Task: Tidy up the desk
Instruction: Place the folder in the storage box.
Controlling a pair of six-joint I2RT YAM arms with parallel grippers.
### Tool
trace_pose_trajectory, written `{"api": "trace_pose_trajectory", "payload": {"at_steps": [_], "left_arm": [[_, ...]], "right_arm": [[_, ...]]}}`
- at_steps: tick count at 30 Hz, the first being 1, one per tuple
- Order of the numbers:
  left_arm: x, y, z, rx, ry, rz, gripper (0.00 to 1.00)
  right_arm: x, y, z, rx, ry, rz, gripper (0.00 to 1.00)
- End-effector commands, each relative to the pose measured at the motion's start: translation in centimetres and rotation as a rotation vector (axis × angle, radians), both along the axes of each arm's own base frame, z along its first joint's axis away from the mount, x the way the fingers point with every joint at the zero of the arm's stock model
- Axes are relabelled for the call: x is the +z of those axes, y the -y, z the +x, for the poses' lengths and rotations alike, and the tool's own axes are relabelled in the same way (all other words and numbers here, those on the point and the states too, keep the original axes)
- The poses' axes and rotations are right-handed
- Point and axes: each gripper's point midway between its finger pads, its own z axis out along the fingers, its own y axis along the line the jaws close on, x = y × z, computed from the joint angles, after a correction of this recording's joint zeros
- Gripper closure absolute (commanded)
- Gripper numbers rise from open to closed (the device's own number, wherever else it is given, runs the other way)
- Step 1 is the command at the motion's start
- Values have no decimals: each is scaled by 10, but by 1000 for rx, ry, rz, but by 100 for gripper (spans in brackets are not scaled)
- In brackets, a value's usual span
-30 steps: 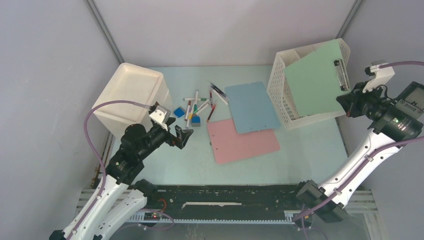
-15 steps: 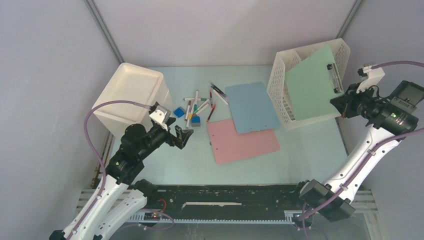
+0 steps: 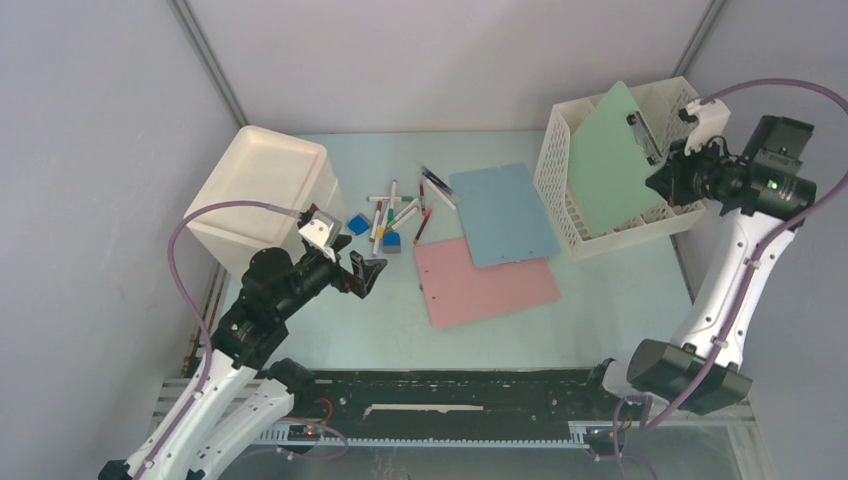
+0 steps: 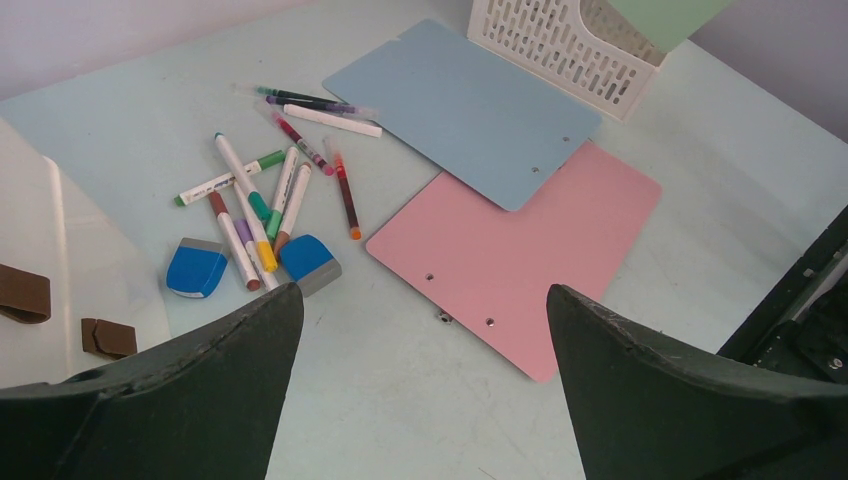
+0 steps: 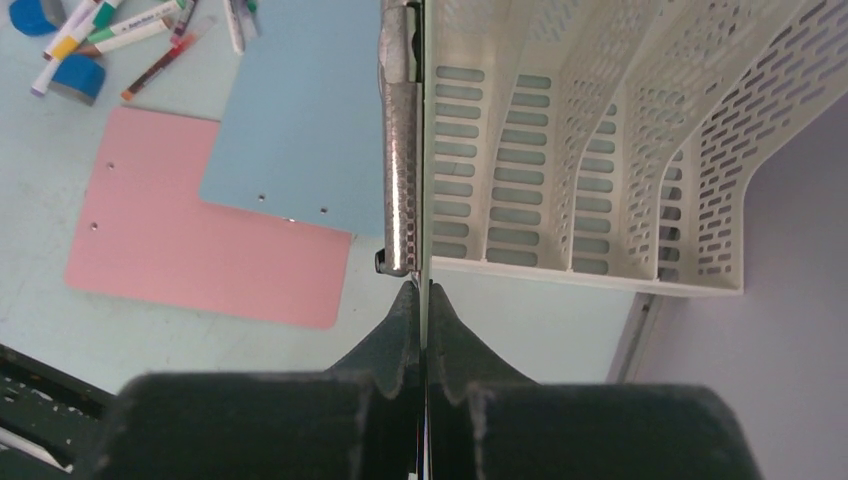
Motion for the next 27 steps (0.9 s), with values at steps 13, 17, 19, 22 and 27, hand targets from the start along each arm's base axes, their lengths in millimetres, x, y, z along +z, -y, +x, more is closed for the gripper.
{"api": "trace_pose_trajectory", "payload": {"at_steps": [13,17,19,22,27], "left_arm": [[2,4,0,-25,11,-4,0],[0,5,0,-31,2,-5,0],[-1,6,1,-31,0,-3,0],[-2,5,2,-28,-4,-1,0],[-3,7,2,-33,-10,-2,0]], "right_arm": [[-37,3,49,44,-194,-123,97],[-46,-1,58,51,-229,-124,79],[-45,-3,61,52,-227,-119,68],[-34,-5,64,45,-193,-108,46],[2,-18,53,50,-67,-41,26]]}}
